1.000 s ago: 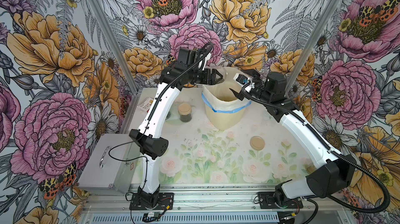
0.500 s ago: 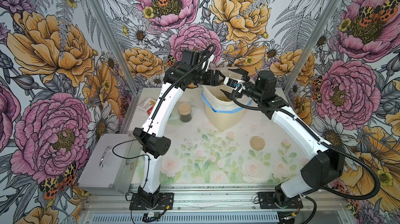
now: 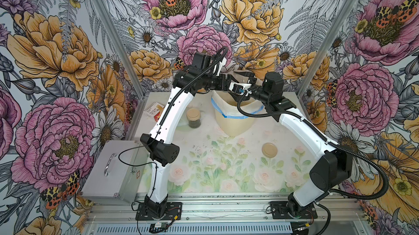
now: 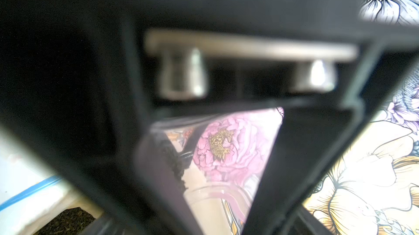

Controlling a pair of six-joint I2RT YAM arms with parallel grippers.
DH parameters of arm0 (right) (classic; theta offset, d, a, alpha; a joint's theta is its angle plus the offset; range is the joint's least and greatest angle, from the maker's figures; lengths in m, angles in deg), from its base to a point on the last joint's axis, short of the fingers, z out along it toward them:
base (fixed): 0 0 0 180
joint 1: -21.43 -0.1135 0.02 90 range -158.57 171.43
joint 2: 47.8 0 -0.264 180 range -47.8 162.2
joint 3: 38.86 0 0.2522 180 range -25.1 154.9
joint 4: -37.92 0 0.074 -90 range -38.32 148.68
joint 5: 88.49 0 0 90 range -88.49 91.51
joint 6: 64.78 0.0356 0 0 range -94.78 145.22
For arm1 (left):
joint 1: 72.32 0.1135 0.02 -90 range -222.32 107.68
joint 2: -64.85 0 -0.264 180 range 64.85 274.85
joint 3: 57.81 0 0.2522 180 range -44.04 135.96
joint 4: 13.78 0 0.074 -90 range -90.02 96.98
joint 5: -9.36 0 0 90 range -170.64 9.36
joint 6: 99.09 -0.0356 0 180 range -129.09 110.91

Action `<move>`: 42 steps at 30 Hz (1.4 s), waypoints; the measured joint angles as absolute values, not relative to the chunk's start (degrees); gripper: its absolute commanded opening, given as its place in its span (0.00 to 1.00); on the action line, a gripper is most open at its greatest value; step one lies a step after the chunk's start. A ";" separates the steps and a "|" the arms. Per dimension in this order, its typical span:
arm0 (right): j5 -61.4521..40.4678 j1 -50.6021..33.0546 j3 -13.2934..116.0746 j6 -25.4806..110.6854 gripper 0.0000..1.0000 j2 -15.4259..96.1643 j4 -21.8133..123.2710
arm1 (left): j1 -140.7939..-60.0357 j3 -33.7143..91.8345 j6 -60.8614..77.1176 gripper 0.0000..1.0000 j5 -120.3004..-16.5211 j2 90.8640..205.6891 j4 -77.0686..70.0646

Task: Empty moldy tea leaves from jars
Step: Pour the moldy tea leaves from the jar into the trash bin.

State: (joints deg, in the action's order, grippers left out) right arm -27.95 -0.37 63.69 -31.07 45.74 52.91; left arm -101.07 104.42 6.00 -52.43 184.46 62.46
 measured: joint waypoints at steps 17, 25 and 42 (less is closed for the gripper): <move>-29.69 -0.37 62.80 -33.92 0.88 46.11 51.52 | -100.63 102.82 7.53 0.34 -49.29 184.46 61.43; -29.61 -0.37 62.80 -34.90 0.70 46.11 52.67 | -100.52 101.82 8.16 0.35 -48.98 184.46 60.99; -29.21 -0.07 61.29 -32.63 0.64 46.07 50.71 | -100.30 101.34 8.56 0.85 -48.76 184.46 61.08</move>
State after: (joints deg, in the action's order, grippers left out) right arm -29.21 -0.07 61.29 -32.63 46.07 50.71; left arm -100.30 101.34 8.56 -48.76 184.46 61.08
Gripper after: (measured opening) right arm 0.864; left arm 0.872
